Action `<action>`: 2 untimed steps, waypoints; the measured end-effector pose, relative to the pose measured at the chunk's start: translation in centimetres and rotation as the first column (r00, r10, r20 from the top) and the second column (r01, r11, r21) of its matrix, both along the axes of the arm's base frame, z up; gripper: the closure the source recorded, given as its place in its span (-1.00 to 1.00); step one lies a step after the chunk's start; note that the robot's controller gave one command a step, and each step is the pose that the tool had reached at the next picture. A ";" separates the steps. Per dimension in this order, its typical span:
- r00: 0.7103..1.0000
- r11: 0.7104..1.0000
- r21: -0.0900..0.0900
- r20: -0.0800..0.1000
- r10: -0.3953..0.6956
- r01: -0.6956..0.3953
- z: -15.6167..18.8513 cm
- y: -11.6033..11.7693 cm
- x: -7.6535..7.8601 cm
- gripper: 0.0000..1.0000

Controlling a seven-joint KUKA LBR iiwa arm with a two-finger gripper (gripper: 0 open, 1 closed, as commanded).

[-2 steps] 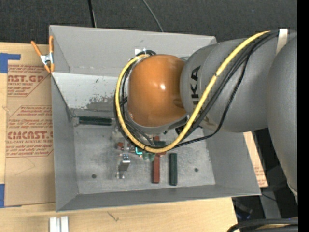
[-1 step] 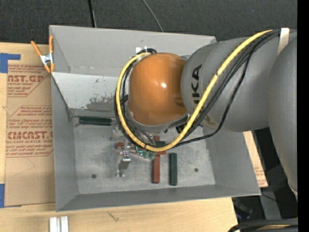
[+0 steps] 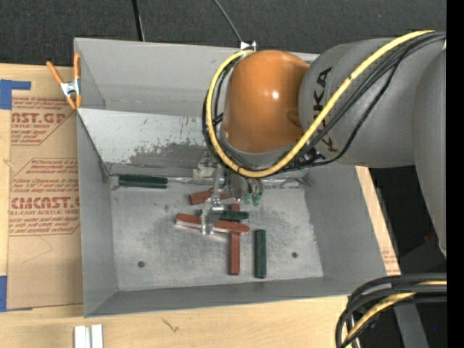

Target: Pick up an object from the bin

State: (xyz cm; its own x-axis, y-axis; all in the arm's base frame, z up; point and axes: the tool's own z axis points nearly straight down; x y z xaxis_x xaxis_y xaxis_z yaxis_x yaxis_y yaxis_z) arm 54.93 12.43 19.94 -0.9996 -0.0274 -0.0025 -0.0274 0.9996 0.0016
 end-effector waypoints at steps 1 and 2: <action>0.996 0.996 -0.006 0.003 0.088 -0.088 -2.0 -2.0 1.3 -1.00; 0.982 0.982 0.004 0.010 0.189 -0.189 -12.2 -5.1 2.4 1.00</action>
Offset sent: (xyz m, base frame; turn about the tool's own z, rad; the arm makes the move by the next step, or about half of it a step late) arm 0.0191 -0.0553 -0.1294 -0.1907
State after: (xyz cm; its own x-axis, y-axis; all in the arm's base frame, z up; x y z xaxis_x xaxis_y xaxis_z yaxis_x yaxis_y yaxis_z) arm 57.30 7.32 7.75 -0.9763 -0.2161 -0.0131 -0.2162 0.9763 0.0048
